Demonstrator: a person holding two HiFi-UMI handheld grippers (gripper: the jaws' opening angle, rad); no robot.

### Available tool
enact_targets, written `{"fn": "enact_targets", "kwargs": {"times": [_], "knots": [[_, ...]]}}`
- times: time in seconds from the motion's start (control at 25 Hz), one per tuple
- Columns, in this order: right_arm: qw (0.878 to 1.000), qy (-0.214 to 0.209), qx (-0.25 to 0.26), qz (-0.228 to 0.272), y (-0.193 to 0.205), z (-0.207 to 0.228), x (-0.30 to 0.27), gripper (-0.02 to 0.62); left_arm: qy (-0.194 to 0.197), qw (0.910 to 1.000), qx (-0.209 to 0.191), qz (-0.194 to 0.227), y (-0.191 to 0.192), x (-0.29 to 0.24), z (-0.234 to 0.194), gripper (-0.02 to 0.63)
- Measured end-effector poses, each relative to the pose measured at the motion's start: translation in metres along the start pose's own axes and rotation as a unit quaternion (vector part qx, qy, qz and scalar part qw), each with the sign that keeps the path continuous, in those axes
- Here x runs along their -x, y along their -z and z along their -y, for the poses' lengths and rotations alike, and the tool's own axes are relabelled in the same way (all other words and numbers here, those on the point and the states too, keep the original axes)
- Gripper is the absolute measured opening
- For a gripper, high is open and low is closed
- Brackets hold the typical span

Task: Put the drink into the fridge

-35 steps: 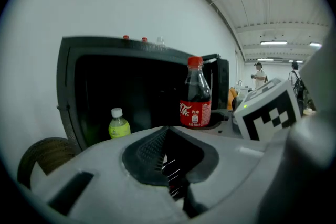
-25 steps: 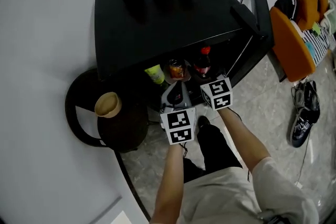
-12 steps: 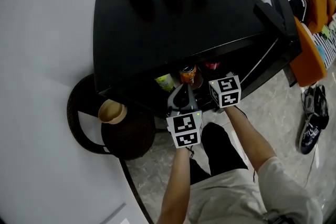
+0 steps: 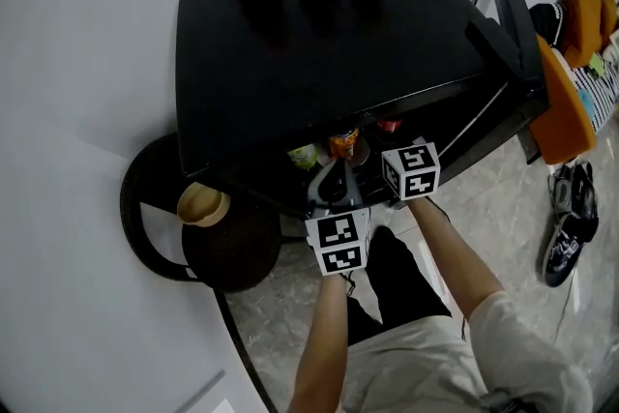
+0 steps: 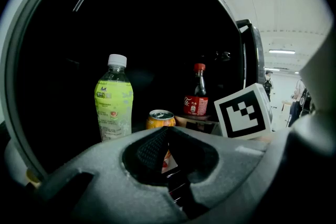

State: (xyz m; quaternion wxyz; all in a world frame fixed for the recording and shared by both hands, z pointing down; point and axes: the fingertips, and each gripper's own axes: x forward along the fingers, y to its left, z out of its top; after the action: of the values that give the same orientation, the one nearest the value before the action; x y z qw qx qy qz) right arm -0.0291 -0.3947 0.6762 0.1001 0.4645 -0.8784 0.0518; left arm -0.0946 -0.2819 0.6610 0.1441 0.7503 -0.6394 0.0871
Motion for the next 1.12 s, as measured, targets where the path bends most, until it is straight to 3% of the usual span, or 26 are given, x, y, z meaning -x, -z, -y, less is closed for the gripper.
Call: {"fn": "enact_targets", "kwargs": {"times": [0.32, 0.52, 0.88, 1.12], "knots": [[0.999, 0.027, -0.02, -0.028, -0.001, -0.003, 0.024, 0.313, -0.009, 0.9999, 0.007, -0.003, -0.018, 0.028, -0.001, 0.009], [0.997, 0.04, -0.061, -0.04, -0.017, -0.015, 0.07, 0.314, -0.005, 0.9998, 0.015, -0.014, -0.039, 0.063, 0.009, 0.009], [0.999, -0.004, -0.023, -0.049, -0.093, -0.072, 0.168, 0.311, -0.016, 0.9993, 0.015, -0.031, -0.093, 0.161, 0.038, 0.009], [0.998, -0.003, -0.03, -0.049, -0.124, -0.097, 0.236, 0.2, -0.032, 0.9993, 0.01, -0.02, -0.115, 0.224, 0.047, 0.009]]}}
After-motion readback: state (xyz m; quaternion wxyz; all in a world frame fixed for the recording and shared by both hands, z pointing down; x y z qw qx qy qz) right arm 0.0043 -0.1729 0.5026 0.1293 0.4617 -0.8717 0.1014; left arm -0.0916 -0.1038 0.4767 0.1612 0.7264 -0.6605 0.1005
